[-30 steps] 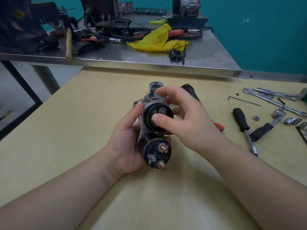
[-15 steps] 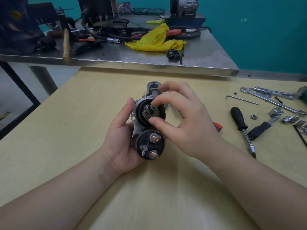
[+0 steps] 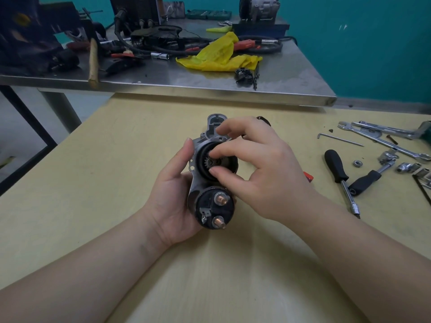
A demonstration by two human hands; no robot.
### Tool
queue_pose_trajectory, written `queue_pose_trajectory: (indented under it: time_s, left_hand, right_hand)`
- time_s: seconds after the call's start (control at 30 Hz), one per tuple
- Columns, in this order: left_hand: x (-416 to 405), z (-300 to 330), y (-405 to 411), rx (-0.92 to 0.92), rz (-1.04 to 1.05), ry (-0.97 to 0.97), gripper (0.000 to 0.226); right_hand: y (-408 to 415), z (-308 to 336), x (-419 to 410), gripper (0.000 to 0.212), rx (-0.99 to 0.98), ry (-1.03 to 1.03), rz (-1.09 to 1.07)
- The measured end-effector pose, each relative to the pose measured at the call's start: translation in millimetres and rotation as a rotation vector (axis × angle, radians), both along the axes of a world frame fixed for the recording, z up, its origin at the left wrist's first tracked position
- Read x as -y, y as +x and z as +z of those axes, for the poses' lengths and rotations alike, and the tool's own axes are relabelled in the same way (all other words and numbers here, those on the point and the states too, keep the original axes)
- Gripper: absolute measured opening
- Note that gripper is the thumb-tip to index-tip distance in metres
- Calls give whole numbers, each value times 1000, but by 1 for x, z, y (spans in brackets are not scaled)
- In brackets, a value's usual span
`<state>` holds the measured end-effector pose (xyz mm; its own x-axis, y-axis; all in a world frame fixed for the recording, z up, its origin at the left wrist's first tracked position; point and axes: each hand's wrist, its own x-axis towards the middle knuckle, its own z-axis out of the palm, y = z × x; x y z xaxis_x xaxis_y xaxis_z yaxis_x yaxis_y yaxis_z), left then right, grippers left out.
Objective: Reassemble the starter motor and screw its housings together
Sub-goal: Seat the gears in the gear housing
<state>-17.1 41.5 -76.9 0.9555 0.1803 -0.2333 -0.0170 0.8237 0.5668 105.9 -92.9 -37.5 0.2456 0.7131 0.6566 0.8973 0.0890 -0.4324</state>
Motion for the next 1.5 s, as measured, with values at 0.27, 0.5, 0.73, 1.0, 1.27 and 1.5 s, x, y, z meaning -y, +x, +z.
queue_pose_trajectory:
  time_s: [0.27,0.5,0.73,1.0,1.27,1.5]
  left_hand:
    - [0,-1,0,-4,-13,7,78]
    - [-1,-2,0,23,-15,8,75]
    - [-1,-1,-1,63,-37,-20,67]
    - [-10,6,-1,114,62,-7,76]
    - [-45,10,-4,93,264,-176,87]
    - [-41,7,0,70,255,-202,87]
  right_hand:
    - [0,-1,-1,15,0,4,-14]
    - [1,-1,0,18,-32,-14,6]
    - [1,-4,0,8,-11,38,17]
    - [5,-12,-1,4,-43,145,-19]
    - [-2,-45,-7,8,-43,-195,-158]
    - [-3,-53,-11,30,65,-483,-116]
